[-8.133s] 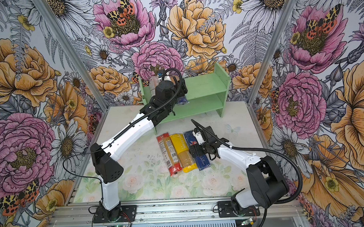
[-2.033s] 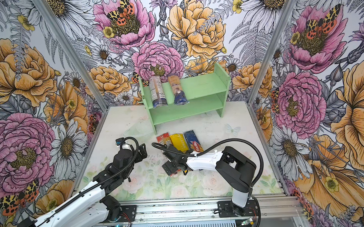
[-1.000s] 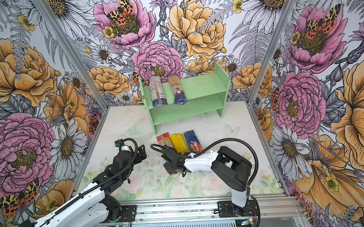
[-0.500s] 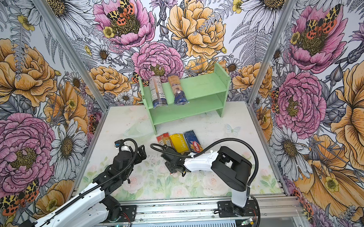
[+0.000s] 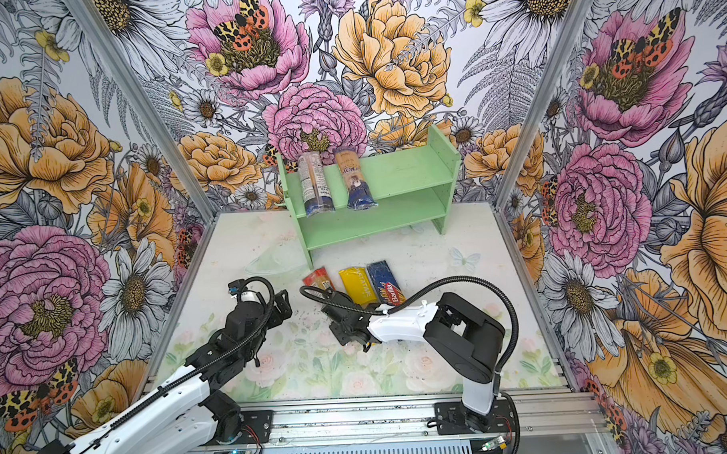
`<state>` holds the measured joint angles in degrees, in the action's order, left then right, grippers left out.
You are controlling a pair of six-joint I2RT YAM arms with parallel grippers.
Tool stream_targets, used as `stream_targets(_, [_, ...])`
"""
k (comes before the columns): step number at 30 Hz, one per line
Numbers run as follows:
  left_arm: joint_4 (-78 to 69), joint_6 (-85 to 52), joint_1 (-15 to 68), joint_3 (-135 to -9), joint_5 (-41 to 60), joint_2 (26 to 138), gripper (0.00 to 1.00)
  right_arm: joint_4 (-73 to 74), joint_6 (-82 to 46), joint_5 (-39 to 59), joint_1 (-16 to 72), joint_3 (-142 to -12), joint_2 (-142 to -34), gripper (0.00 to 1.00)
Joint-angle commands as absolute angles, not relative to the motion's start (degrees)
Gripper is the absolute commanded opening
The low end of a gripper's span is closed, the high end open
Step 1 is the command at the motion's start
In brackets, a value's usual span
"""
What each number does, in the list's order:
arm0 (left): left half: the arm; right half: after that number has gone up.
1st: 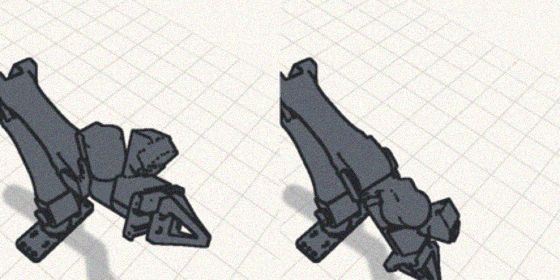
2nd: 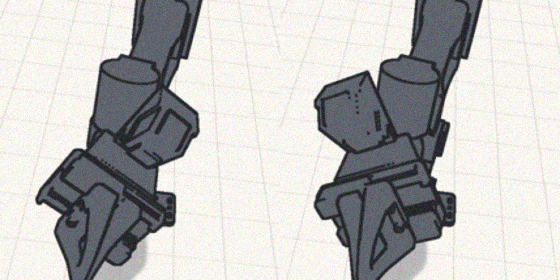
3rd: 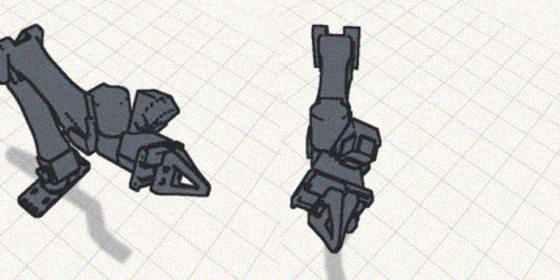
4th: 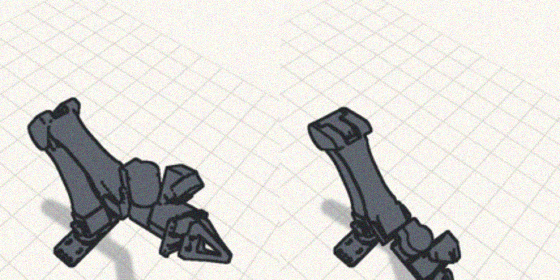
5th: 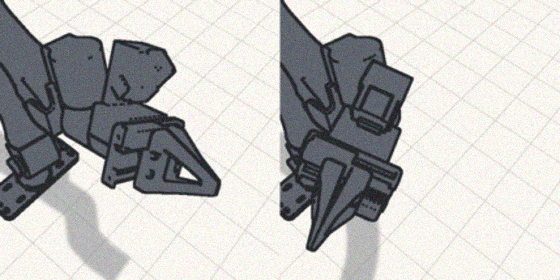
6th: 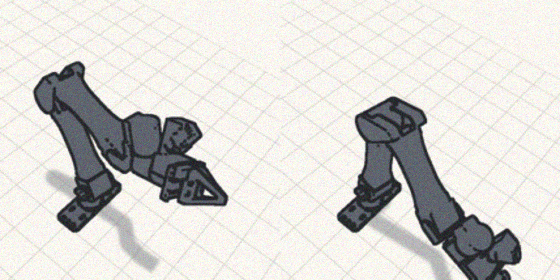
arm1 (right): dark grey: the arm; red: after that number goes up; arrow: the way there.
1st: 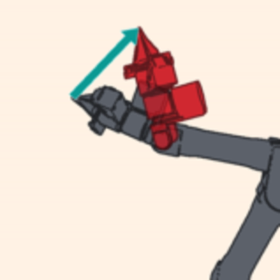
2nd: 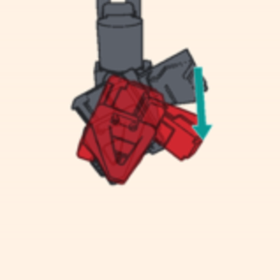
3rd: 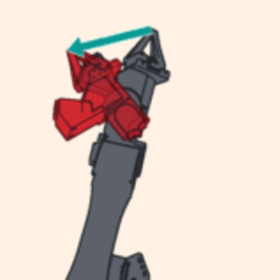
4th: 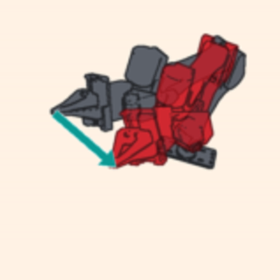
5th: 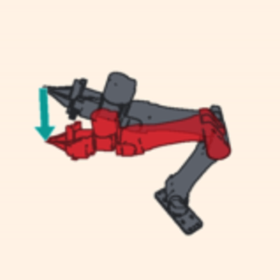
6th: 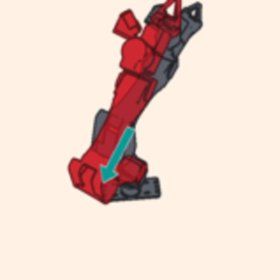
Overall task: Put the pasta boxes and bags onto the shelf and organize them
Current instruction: 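Close the right gripper on the red-and-white bag and tilt it up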
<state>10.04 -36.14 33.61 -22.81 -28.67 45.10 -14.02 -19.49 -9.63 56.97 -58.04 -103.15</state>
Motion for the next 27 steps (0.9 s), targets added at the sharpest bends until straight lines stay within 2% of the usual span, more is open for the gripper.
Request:
stream_targets(1, [8.6, -37.0, 33.1, -22.0, -28.4, 44.9, 0.99, -14.6, -18.2, -6.3, 56.9, -59.2, -102.2, 0.30])
stream_targets(22, [7.4, -37.1, 33.0, -21.8, -27.9, 46.3, 0.99, -18.6, -15.5, 0.0, 54.4, -62.5, -101.2, 0.00])
stream_targets(27, [7.0, -37.2, 32.8, -21.3, -27.7, 46.1, 0.99, -19.0, -16.4, 2.2, 53.1, -62.5, -100.3, 0.00])
